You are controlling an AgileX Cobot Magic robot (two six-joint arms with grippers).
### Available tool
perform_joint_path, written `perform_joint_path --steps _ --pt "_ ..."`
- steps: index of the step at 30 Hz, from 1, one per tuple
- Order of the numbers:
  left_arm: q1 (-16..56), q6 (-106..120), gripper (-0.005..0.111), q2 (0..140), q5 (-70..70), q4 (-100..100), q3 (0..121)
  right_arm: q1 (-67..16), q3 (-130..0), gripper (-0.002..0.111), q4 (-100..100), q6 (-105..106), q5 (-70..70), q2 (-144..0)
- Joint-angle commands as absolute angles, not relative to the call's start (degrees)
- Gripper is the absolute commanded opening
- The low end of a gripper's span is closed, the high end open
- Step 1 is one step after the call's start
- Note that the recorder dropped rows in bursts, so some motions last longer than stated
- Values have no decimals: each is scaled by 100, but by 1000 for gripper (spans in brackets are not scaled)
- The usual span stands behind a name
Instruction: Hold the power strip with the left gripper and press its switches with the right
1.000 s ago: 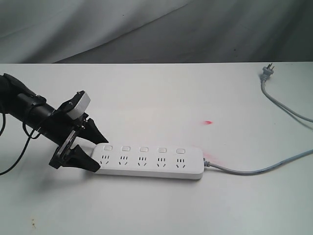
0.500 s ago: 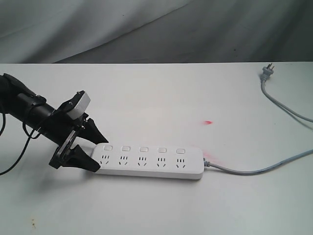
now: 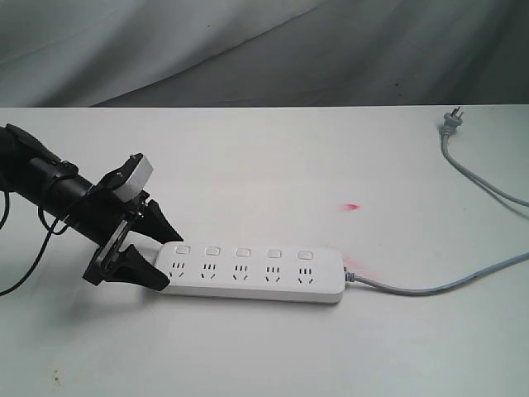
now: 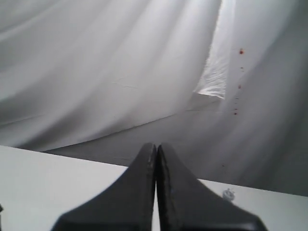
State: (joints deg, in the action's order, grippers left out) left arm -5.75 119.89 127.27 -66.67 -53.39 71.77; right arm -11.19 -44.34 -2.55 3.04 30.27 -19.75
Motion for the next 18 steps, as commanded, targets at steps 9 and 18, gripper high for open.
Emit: perform_joint_path --steps 9,18 --pt "-578 11995 49 12806 -6424 -5168 7164 341 -2169 0 -141 0 2437 -708" --pt "-578 11995 49 12806 -6424 -5168 7164 479 -548 0 -169 -30 1027 0"
